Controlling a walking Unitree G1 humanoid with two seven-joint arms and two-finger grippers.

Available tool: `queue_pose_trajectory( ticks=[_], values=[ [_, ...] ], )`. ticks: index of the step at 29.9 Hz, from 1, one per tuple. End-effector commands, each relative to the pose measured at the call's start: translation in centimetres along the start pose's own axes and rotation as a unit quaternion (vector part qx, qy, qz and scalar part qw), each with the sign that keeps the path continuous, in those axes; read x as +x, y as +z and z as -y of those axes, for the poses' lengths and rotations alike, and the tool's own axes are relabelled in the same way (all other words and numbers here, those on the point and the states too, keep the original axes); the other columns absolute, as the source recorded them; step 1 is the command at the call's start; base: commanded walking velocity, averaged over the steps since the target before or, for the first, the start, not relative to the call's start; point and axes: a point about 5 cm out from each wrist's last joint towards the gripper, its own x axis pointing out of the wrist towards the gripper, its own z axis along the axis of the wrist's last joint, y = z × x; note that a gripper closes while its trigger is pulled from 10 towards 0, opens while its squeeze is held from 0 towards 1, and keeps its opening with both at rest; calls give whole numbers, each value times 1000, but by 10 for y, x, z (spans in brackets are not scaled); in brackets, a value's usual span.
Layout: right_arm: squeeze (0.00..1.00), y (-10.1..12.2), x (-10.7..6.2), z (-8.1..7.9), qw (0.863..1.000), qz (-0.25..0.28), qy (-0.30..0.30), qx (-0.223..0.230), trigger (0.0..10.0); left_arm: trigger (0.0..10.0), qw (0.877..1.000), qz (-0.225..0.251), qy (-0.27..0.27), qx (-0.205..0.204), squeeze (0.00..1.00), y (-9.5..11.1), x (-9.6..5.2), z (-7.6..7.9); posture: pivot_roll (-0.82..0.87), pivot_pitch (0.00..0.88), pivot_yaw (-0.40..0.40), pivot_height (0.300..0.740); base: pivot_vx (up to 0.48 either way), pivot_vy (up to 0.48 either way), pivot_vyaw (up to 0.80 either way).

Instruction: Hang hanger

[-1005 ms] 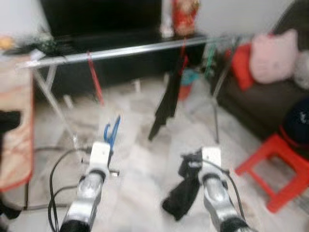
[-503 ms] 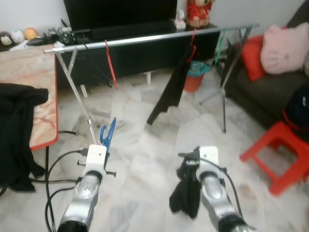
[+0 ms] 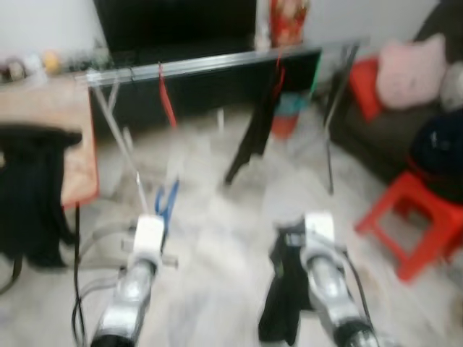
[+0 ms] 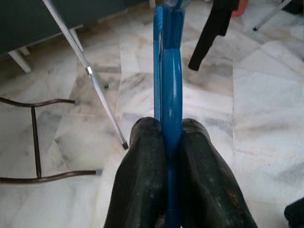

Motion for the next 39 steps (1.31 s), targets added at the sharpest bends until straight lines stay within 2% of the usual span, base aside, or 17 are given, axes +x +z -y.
queue_pose_trajectory(
  ticks=[1,9,13,15,16,19,23,24,25,28,29,31,32,34,35,36,39],
  values=[
    [0,9,5,3,1000,16,-3,-2,10000,10000,1000,5,-4,-2,0,4,2,2,59,0,-26,740,0,0,0],
    [0,8,6,4,1000,7,-9,-7,10000,10000,999,12,-35,1,0,8,2,3,52,0,-21,740,0,0,0],
    [0,13,12,8,999,0,-15,-29,10000,10000,998,7,-50,34,0,10,3,-5,60,0,-22,740,0,0,0],
    [0,19,17,18,999,-7,-46,-26,10000,10000,997,2,-61,48,0,9,3,-9,61,0,-20,740,0,0,0],
    [0,19,17,18,999,-7,-46,-26,10000,10000,997,2,-61,48,0,9,3,-9,61,0,-20,740,0,0,0],
    [0,28,29,45,991,-48,-124,13,10000,10000,994,-15,-79,80,0,5,2,-16,55,0,-17,740,0,0,0],
    [0,31,31,52,987,-59,-142,36,10000,10000,990,-18,-104,91,0,5,1,-14,54,0,-17,740,0,0,0],
    [0,31,32,53,986,-64,-146,42,10000,10000,988,-18,-121,98,0,6,0,-12,54,0,-17,740,0,0,0],
    [0,31,32,55,985,-73,-151,47,10000,10000,977,-20,-172,125,0,6,-4,-7,55,0,-17,740,0,0,0],
    [0,32,34,57,983,-84,-152,58,10000,10000,955,-40,-248,158,0,3,-12,-3,56,0,-16,740,0,0,0],
    [0,32,34,57,983,-84,-152,58,10000,10000,955,-40,-248,158,0,3,-12,-3,56,0,-16,740,0,0,0],
    [0,35,37,51,983,-101,-125,91,10000,10000,941,-61,-289,167,0,3,-16,-8,59,0,-12,740,0,0,0],
    [0,35,37,51,983,-101,-125,91,10000,10000,941,-61,-289,167,0,3,-16,-8,59,0,-12,740,0,0,0],
    [0,41,41,43,987,-106,-84,88,10000,10000,923,-78,-337,167,0,5,-23,-10,59,0,-12,740,0,0,0],
    [0,41,41,43,987,-106,-84,88,10000,10000,923,-78,-337,167,0,5,-23,-10,59,0,-12,740,0,0,0],
    [0,45,42,44,988,-99,-85,82,10000,10000,915,-85,-357,167,0,7,-26,-10,64,0,-17,740,0,0,0],
    [0,52,44,47,988,-87,-96,88,10000,10000,909,-89,-371,167,0,9,-28,-10,64,0,-17,740,0,0,0]
  ],
)
